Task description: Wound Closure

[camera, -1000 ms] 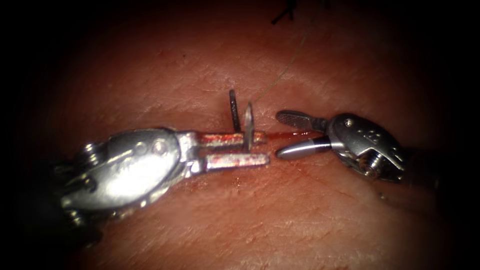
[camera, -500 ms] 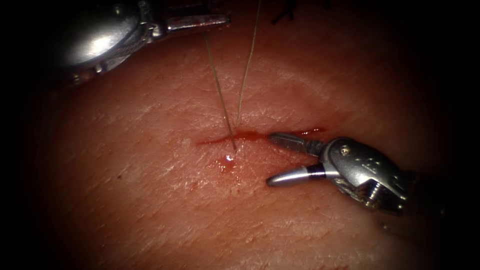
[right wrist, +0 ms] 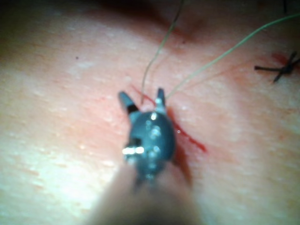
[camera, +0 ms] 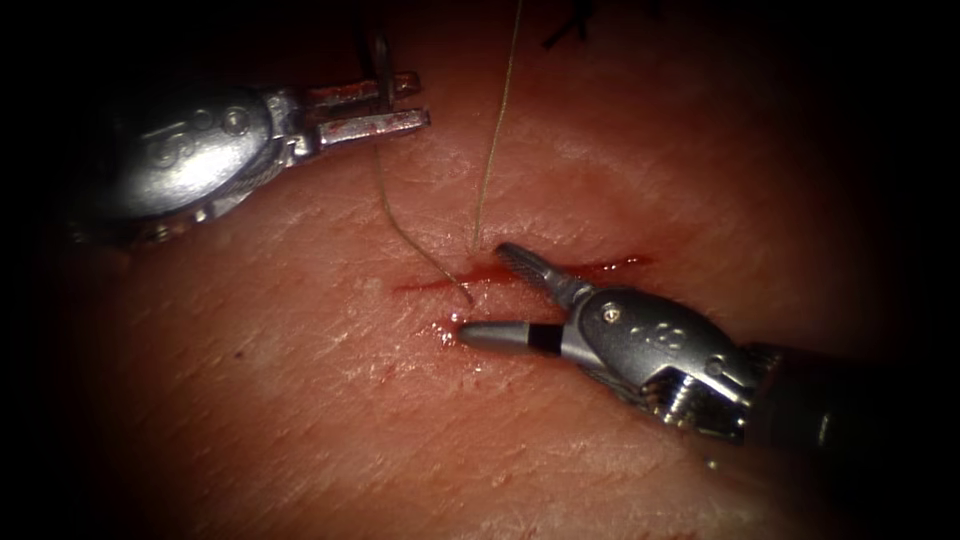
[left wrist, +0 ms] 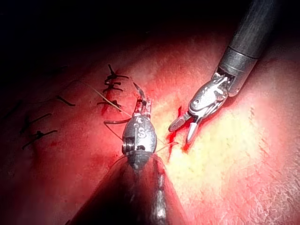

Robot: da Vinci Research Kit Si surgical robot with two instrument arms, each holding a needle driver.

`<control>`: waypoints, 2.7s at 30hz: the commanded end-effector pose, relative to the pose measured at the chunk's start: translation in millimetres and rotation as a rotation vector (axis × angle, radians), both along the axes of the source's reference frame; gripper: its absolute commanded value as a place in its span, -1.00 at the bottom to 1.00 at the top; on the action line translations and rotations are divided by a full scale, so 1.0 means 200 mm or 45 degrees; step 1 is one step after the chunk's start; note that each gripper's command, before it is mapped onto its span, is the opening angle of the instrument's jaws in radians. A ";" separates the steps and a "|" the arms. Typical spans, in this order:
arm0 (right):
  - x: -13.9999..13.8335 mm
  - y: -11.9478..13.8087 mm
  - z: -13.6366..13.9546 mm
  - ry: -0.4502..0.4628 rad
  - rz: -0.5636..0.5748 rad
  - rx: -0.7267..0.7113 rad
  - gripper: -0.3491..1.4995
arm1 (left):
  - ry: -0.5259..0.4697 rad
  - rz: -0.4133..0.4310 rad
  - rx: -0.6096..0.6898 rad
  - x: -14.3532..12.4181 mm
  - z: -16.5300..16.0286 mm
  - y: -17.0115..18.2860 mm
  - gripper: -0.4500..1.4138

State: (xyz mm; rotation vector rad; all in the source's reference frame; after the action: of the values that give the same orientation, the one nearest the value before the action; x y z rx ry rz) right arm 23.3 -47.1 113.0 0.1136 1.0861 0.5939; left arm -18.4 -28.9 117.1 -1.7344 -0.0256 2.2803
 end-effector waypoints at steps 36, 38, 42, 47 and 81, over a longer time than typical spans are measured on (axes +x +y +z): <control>0.006 -0.014 0.029 -0.100 -0.149 0.037 -1.00 | -0.013 -0.006 0.019 -0.001 -0.001 -0.004 -1.00; 0.005 -0.014 0.028 -0.116 -0.168 0.048 -1.00 | -0.015 -0.010 0.020 -0.001 -0.002 -0.004 -1.00; 0.000 -0.017 0.026 -0.113 -0.171 0.084 -1.00 | -0.020 -0.010 0.022 -0.002 -0.003 -0.004 -1.00; -0.007 -0.027 0.012 -0.108 -0.177 0.120 -1.00 | -0.028 -0.008 0.021 -0.002 -0.005 -0.006 -1.00; -0.017 -0.034 -0.049 -0.044 -0.248 -0.128 0.82 | 0.032 -0.099 0.046 0.030 0.004 -0.004 -1.00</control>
State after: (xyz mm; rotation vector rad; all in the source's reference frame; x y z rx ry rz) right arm 19.4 -54.3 102.1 0.1293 1.0594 0.3618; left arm -11.9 -29.9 117.3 -1.6630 -0.0021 2.2330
